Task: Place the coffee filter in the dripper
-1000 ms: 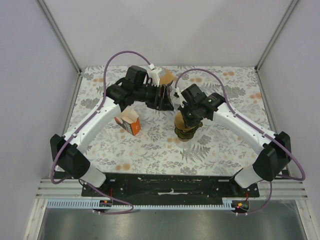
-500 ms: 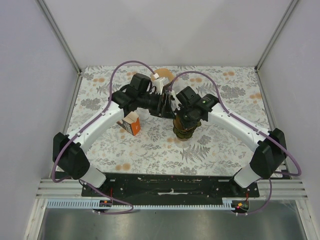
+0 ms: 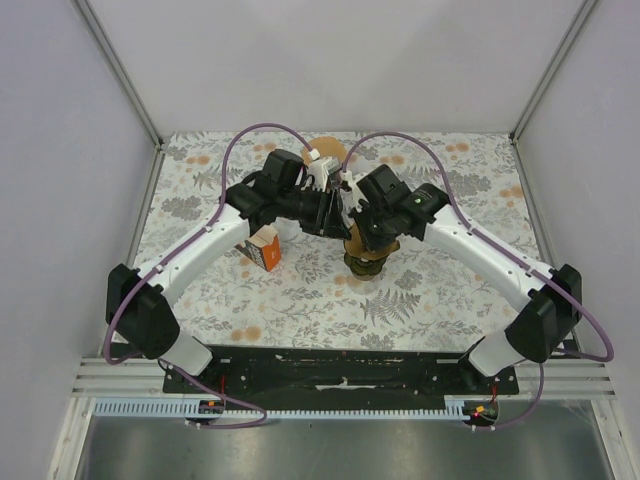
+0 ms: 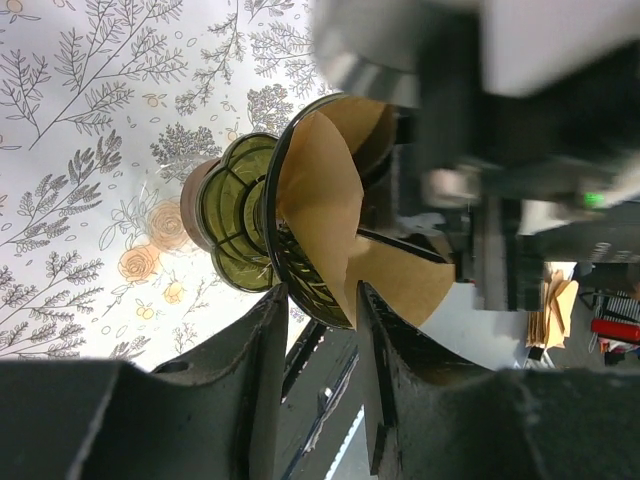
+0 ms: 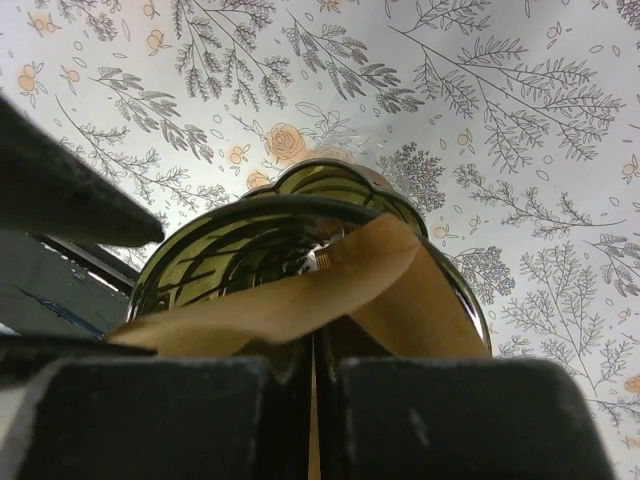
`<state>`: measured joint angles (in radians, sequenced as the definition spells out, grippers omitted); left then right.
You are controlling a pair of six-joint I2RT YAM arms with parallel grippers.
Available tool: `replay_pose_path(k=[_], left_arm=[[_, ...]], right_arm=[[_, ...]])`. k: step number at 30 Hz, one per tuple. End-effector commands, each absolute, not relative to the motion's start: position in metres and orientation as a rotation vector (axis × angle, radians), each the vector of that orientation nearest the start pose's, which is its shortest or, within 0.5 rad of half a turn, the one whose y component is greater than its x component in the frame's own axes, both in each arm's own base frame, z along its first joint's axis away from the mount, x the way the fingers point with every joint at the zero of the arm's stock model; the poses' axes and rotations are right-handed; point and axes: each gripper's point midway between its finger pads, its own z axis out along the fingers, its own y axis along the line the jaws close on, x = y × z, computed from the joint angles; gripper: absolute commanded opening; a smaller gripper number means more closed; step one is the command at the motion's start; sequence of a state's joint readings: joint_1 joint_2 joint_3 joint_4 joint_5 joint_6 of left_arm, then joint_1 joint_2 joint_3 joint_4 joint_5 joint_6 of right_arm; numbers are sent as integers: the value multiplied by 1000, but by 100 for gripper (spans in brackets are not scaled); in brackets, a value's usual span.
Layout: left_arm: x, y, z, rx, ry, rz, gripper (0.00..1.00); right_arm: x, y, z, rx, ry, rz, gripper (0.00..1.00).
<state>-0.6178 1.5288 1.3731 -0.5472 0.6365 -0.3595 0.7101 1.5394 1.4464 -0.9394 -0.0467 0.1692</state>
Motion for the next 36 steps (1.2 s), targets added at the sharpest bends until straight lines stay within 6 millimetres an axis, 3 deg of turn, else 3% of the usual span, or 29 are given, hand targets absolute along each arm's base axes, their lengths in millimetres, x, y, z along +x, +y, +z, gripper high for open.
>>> replay_pose_path(k=[1,8,14,21,25,36], left_arm=[[257,-326,243,667,2288,-1207,39],[259,-323,244,664,2285,-1174,39],[263,-321,256,682,2246,-1135,41],[268,-319,262,698,2224,-1095,48],[270,-321,256,697,2235,-1088,54],[272,-330,246,718,2246,-1079,56]], right_arm=[[261,244,218,-723,2426,407,2],[261,246,234,-742,2379,435,13],[258,240,270,-744,2279,451,23],[266,212,298,-739,2149,322,65],[275,219,286,-884,2057,349,77],[306,239,259,-1027,1954,447,77]])
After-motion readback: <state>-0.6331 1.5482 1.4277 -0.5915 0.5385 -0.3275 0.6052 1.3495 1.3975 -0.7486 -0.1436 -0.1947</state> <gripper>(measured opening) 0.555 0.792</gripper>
